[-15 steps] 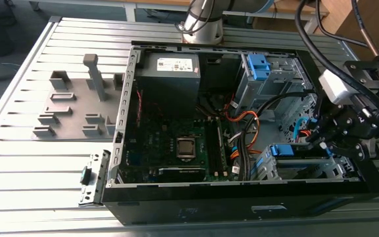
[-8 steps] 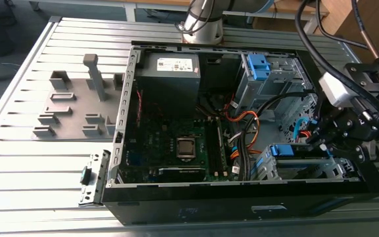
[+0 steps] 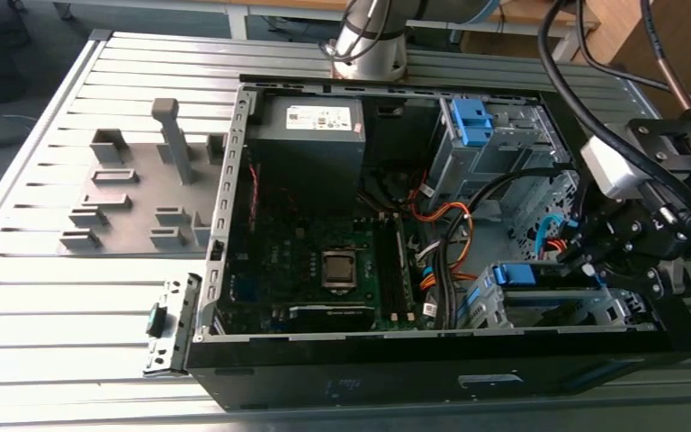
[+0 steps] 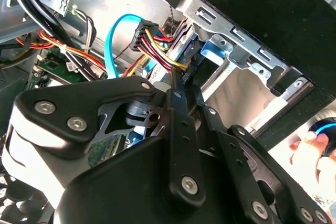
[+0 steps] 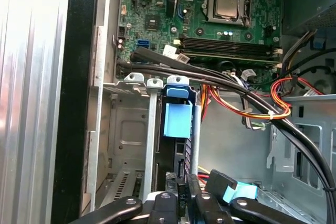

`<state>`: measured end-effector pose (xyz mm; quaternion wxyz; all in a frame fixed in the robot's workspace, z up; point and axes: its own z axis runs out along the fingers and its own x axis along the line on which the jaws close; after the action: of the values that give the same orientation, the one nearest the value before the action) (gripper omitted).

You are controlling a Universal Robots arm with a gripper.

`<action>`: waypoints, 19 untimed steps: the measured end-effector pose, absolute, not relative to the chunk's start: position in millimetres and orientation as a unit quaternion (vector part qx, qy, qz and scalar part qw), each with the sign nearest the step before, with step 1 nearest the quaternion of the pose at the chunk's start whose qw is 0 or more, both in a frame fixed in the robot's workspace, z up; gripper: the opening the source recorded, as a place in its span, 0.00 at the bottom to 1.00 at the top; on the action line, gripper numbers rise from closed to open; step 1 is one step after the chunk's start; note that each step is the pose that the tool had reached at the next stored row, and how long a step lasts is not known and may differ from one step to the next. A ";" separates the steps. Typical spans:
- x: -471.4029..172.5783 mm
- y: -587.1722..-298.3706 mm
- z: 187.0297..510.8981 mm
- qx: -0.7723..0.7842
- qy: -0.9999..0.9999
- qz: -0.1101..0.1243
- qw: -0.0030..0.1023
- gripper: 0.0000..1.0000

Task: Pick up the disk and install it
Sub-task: 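Insert the first disk wire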

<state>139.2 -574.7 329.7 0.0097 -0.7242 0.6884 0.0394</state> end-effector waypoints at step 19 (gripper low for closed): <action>138.9 -582.1 332.4 -0.724 0.688 0.055 0.026 0.19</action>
<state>138.9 -582.1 332.4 0.0257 -0.7236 0.6875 0.0546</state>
